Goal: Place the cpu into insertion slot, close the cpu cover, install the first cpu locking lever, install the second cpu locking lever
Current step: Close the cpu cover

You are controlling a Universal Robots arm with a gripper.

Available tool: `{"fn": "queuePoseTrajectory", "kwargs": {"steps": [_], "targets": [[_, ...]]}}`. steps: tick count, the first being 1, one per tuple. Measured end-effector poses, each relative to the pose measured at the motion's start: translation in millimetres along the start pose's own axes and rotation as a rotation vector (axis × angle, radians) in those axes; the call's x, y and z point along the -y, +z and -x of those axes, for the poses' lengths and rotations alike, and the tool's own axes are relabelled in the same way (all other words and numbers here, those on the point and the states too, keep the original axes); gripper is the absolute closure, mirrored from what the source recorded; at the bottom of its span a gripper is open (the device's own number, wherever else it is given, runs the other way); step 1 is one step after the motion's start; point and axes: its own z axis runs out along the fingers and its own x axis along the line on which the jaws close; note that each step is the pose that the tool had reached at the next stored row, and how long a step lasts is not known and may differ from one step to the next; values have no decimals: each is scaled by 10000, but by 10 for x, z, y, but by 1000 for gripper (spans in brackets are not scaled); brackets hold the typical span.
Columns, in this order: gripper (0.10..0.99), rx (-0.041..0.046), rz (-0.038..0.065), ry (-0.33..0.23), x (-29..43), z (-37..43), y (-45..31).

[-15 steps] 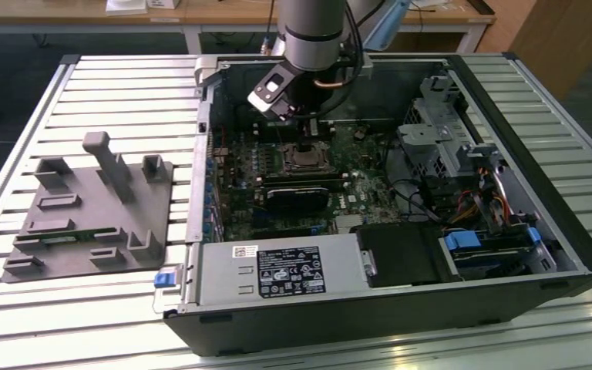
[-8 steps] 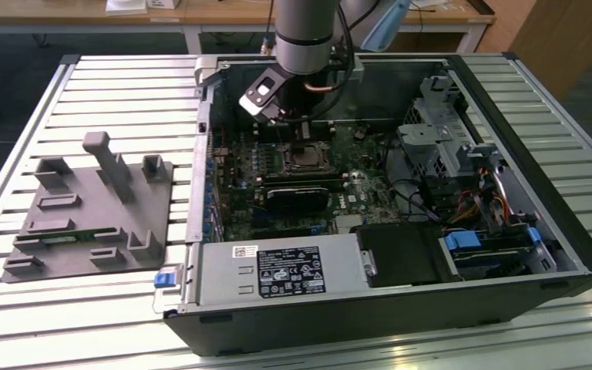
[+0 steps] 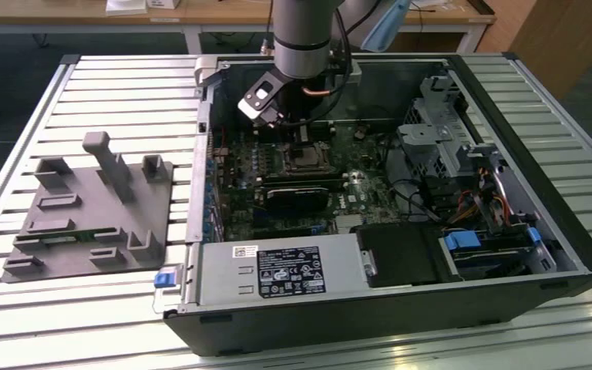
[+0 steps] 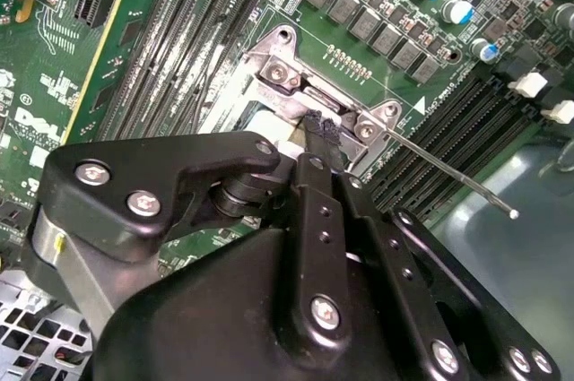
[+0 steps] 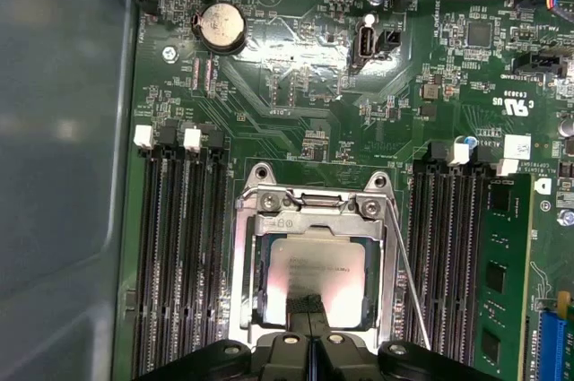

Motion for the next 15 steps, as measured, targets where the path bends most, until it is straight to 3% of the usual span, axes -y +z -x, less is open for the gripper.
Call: {"fn": "queuePoseTrajectory", "kwargs": {"steps": [5,10,15], "targets": [[980,0,1,0,2,0,-5],[980,0,1,1,0,2,-89],[980,1,-13,0,-86,6,-89]]}}
